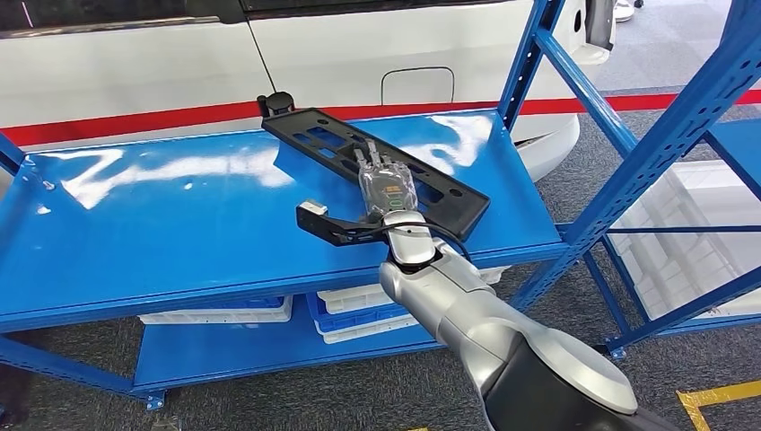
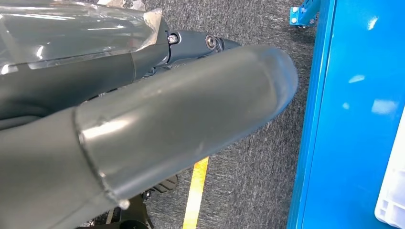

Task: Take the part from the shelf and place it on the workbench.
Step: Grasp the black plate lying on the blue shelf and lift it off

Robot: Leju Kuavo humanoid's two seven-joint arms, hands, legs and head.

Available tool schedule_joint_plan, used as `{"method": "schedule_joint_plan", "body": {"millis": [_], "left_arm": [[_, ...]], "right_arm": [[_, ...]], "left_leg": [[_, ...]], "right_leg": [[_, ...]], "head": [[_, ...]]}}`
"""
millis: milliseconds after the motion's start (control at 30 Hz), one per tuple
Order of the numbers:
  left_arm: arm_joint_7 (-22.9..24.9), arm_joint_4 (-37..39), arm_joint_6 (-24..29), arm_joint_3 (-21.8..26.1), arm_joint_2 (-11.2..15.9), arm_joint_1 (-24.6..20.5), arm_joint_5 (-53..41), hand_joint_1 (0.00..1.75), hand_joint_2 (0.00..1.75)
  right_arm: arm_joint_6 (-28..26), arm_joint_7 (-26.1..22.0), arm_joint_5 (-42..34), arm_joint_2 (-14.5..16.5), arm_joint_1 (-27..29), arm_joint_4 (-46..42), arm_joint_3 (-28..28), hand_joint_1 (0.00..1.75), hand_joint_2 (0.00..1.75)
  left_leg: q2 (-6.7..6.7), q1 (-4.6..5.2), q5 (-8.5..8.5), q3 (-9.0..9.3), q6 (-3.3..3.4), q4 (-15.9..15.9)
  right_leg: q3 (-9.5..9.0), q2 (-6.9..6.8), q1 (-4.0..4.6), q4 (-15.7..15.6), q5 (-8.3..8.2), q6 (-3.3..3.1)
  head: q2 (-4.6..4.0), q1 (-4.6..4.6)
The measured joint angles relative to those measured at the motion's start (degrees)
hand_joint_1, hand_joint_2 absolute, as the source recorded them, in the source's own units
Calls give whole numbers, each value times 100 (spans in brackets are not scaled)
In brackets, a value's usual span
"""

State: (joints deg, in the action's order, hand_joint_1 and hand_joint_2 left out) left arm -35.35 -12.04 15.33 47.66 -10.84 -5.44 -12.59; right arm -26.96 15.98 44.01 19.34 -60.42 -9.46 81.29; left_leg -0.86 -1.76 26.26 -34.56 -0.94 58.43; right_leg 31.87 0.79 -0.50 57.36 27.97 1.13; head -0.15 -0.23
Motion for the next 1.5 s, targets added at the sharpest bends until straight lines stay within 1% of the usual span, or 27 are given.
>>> {"method": "schedule_joint_plan", "body": {"millis": [233, 400, 567, 733, 900, 933, 1033, 1067, 1333, 1500], "left_arm": [[-4, 2, 73, 25, -10, 17, -7, 0, 0], [-4, 2, 78, 73, -13, 34, -11, 0, 0], [3, 2, 86, 96, -13, 45, -11, 0, 0], [28, 4, 93, 133, -11, 64, -11, 0, 0], [32, 4, 57, 144, -11, 68, -39, 0, 0], [33, 4, 44, 146, -12, 69, -53, 0, 0], [38, 4, 21, 147, -13, 70, -91, 0, 0], [39, 4, 13, 148, -13, 70, -101, 0, 0], [47, 4, -42, 149, -20, 70, -126, 0, 0], [-73, 4, -75, 149, -25, 68, -170, 0, 0]], "right_arm": [[77, -7, 63, 1, 169, 1, 29, 0, 175], [148, 187, 119, -50, 189, 5, 34, 0, 175], [182, 383, 114, -168, 164, 9, 34, 0, 175], [190, 528, 82, -390, 93, 21, 28, 0, 175], [218, 681, 81, -540, 59, 33, 27, 0, 175], [222, 713, 80, -578, 46, 36, 27, 7, 175], [237, 760, 77, -690, 15, 44, 24, 137, 175], [249, 775, 74, -719, 11, 48, 22, 175, 175], [296, 791, 56, -873, 16, 84, 20, 175, 175], [143, 629, 41, -874, 14, 87, 11, 175, 175]], "left_leg": [[0, 0, 0, 0, 0, 0], [0, 0, 0, 1, 0, 0], [0, 0, 0, 6, 0, 0], [1, 1, 0, 10, 0, 0], [0, 1, 0, 14, 0, 1], [0, 0, 0, 14, 0, 1], [1, 0, 0, 14, 0, 1], [2, 0, 0, 14, 0, 1], [1, 1, 0, 12, 0, 1], [1, 0, 0, 10, 0, 0]], "right_leg": [[1, 0, 0, 0, 0, 0], [2, 0, 0, -1, 0, 0], [0, 0, -1, -1, 0, 0], [-6, 0, -1, -2, -1, 0], [-6, 0, -1, -2, -1, 0], [-6, 0, -1, -2, -1, 0], [-7, 0, -1, -1, -1, 0], [-7, 1, -1, -1, -1, 0], [-6, 1, -1, -1, -1, 0], [-5, 1, -1, -1, 0, 1]], "head": [[0, 2], [0, 0], [0, -1], [0, 1], [0, -1], [0, 0], [0, 1], [0, 1], [0, 0], [0, 0]]}}
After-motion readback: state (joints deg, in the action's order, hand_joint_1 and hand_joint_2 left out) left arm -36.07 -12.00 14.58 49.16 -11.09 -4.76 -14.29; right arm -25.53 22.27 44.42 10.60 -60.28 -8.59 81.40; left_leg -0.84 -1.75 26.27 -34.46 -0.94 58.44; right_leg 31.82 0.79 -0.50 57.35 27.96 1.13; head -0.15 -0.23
